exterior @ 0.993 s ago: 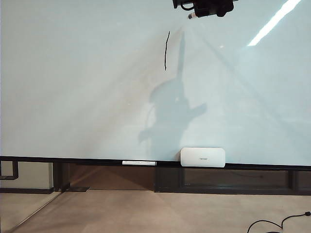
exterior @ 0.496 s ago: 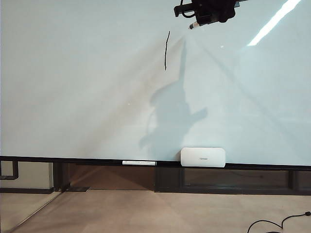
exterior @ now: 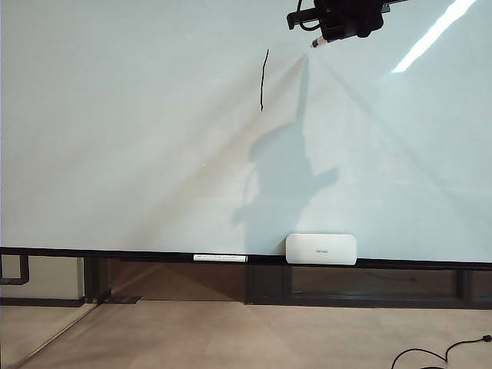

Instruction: Reach to the right to find the marker pen, pick it up, and write the number 15 on the whiteboard.

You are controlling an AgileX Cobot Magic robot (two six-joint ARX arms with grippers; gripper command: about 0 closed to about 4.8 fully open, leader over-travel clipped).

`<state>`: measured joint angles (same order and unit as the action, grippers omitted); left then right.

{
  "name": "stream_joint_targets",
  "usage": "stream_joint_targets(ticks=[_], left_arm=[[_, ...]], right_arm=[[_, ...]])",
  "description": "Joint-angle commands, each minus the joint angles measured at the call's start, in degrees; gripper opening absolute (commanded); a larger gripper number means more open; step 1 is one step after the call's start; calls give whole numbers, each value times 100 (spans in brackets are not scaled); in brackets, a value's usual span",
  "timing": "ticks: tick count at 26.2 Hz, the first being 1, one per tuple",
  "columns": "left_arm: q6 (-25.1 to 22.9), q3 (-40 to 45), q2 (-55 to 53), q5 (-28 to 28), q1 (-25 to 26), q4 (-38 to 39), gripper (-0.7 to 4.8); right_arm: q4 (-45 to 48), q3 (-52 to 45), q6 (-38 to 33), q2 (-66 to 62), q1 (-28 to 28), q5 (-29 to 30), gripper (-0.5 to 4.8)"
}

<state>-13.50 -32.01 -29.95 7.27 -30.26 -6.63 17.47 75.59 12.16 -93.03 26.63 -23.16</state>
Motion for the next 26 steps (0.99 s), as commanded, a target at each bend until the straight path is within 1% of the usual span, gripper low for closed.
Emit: stream_joint_targets(ticks=[1,5,16,19,26], left_arm=[[-11,-13,9,31,-2,-85,-6],[-24,-13,9,31,-2,-87,-6],[-28,-13,9,46,-2,-87,-6],[-136,-13,9,46,-2,-85,-6],[-136,-13,9,46,-2,-85,-6]], right_arm=[[295,20,9,37,-7,42,-1],[457,20,9,37,-7,122,-2],[468,20,7,-107,-79,162,-2],[479,22,9,-129,-83,162,-2],[557,22,9,-140,-87,162,-2]])
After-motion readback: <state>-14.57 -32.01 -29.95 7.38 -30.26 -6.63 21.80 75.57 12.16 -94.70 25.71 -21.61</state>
